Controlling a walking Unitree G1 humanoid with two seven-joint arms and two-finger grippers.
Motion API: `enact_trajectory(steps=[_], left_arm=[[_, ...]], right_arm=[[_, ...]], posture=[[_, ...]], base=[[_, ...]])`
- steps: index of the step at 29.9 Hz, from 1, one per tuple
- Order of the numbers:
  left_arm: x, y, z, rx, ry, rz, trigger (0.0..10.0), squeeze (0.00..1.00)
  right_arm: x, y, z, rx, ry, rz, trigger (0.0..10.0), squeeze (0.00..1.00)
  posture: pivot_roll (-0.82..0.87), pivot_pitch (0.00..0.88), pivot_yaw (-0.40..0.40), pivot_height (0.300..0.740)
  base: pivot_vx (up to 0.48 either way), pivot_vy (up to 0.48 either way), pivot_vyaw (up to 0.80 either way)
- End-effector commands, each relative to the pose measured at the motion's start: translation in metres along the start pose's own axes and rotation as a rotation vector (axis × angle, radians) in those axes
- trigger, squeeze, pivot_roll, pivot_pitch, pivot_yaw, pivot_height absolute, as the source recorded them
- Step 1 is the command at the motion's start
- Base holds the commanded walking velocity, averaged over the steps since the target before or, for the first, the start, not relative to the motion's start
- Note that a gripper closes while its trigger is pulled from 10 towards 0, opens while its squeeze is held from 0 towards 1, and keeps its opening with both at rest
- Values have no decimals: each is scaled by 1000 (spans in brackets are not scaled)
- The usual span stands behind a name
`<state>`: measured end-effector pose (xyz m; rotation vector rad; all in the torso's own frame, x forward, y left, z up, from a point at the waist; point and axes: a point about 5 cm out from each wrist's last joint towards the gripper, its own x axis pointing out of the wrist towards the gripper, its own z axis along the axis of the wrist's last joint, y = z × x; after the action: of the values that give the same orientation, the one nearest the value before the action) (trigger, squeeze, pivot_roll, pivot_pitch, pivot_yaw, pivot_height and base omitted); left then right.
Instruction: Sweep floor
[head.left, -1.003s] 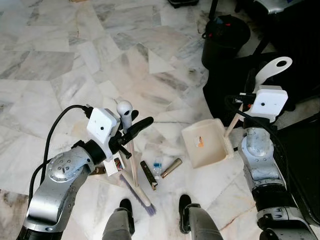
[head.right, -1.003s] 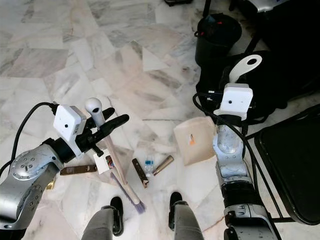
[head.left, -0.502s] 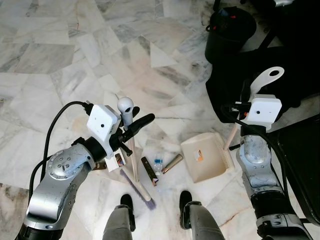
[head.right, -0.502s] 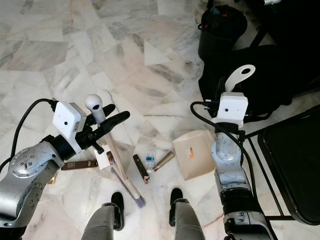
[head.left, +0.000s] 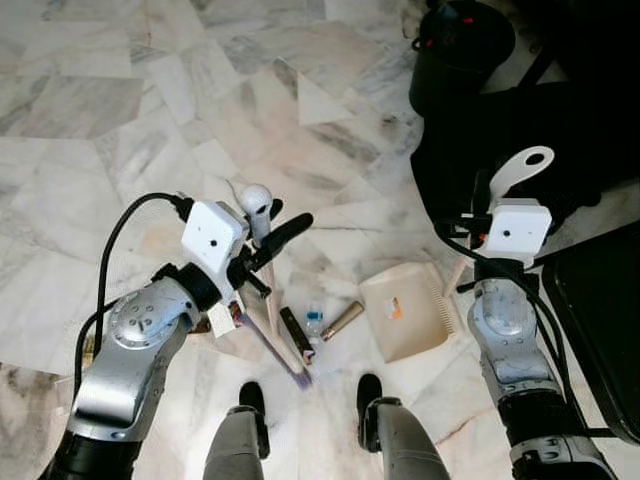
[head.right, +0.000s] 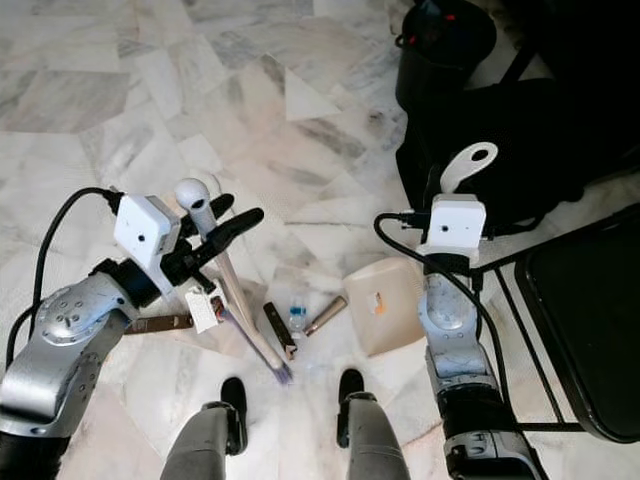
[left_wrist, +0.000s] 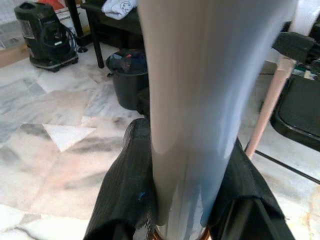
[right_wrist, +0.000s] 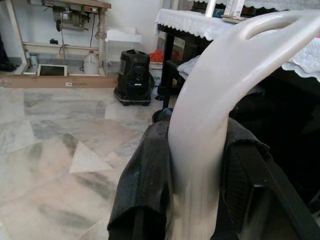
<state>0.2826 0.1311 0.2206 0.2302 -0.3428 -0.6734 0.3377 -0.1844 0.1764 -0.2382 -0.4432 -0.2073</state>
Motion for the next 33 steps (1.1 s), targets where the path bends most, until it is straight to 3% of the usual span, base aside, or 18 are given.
enact_trajectory(steps=[1,14,23,33], left_arm=[[2,-5,-3,-1,-12,-14,10000,0],[0,-19,-23,-67,36,-110,10000,0],[7,-22,-18,-158,-26,-86,10000,0],[16,4,-9,-263,-133,76,10000,0]], right_arm=[[-7,4,-1,19,12,19,10000,0],[-19,10,-4,34,54,73,10000,0],[-25,15,-1,76,73,108,10000,0],[-33,27,2,148,101,171,10000,0]], posture=[[41,538,25,740],[12,562,8,740],[-3,578,-7,740],[-16,588,-21,740]], base=[[0,0,0],[0,0,0],[0,0,0],[0,0,0]])
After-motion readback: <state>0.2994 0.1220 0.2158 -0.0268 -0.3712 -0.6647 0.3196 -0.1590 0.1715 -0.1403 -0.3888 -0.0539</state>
